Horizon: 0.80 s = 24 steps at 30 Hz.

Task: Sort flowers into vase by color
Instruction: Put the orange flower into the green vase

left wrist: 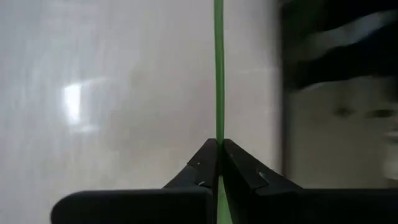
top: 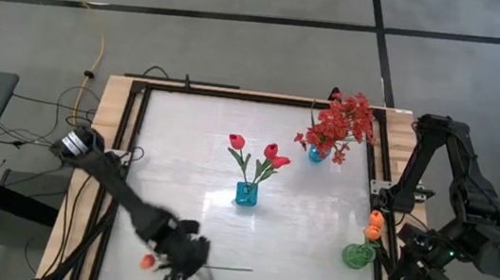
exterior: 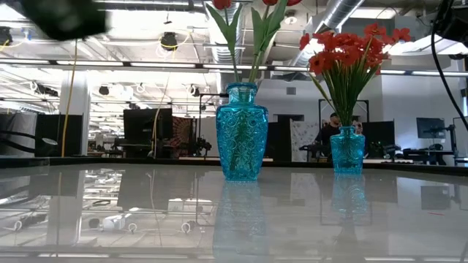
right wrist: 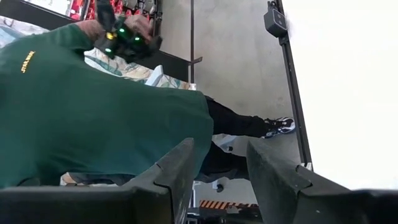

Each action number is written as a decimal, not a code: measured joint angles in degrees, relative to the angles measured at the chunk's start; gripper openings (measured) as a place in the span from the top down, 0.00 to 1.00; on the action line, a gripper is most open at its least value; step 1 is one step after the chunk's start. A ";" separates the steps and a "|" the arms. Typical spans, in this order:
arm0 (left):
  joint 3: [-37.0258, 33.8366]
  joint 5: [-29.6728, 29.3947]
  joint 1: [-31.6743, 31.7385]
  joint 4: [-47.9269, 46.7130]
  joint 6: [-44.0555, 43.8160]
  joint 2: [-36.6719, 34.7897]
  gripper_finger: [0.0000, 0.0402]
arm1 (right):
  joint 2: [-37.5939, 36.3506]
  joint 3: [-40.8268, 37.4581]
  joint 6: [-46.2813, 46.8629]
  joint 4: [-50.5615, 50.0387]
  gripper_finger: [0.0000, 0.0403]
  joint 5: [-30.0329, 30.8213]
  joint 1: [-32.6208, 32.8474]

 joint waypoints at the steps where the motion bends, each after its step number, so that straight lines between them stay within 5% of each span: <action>1: 1.93 3.28 2.11 -0.12 1.80 -0.71 1.00 | -0.14 0.00 0.00 0.01 0.57 -0.02 0.00; 7: 14.99 21.33 12.90 0.75 -0.74 -3.37 1.00 | -1.10 0.00 -0.20 0.00 0.57 0.02 -0.02; 13: 25.57 24.96 19.06 8.25 -7.21 -3.58 1.00 | -1.38 0.00 -9.18 4.38 0.57 0.52 -0.02; 18: 29.51 25.23 22.69 19.90 -10.51 -3.58 1.00 | -2.27 2.71 -29.28 14.27 0.57 4.41 -0.07; 24: 29.95 17.98 26.40 25.75 -24.47 -3.60 1.00 | -2.43 10.97 -68.97 17.56 0.57 16.31 -0.10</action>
